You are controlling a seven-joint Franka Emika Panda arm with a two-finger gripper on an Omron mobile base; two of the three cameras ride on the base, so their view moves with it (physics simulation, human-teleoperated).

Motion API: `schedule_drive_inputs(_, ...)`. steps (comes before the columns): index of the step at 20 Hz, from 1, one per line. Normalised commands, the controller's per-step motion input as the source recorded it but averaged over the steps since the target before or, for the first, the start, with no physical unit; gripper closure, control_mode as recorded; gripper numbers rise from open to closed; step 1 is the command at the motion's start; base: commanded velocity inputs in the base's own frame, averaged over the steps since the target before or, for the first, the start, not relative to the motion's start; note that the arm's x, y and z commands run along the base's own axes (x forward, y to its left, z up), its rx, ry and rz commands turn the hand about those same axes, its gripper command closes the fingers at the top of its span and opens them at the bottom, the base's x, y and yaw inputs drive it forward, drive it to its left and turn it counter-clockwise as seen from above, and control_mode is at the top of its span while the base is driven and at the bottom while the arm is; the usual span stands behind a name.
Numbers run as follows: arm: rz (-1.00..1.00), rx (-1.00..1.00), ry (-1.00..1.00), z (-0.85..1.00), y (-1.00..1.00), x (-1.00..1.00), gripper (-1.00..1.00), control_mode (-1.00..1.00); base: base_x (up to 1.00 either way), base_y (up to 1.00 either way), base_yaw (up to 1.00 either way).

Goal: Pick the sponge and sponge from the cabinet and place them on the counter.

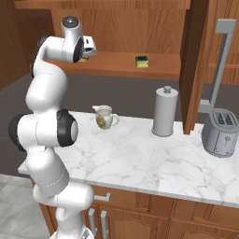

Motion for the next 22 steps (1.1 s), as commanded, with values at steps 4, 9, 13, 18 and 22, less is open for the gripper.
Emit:
schedule_drive_inputs(4,0.0,0.0,0.0,-0.26,0.02,0.49,-1.0,-1.0,0.0,0.0,0.0)
schedule_drive_inputs(9,0.0,0.0,0.02,-0.3,0.04,0.52,-1.0,-1.0,0.0,0.0,0.0)
schedule_drive_inputs(13,0.0,0.0,0.02,-0.22,0.07,0.23,1.0,-1.0,0.0,0.0,0.0)
schedule_drive_inputs(18,0.0,0.0,0.0,-0.19,0.0,-0.06,1.0,-1.0,0.0,0.0,0.0)
schedule_drive_inputs(22,0.0,0.0,0.0,-0.02,-0.01,-0.38,1.0,-1.0,0.0,0.0,0.0)
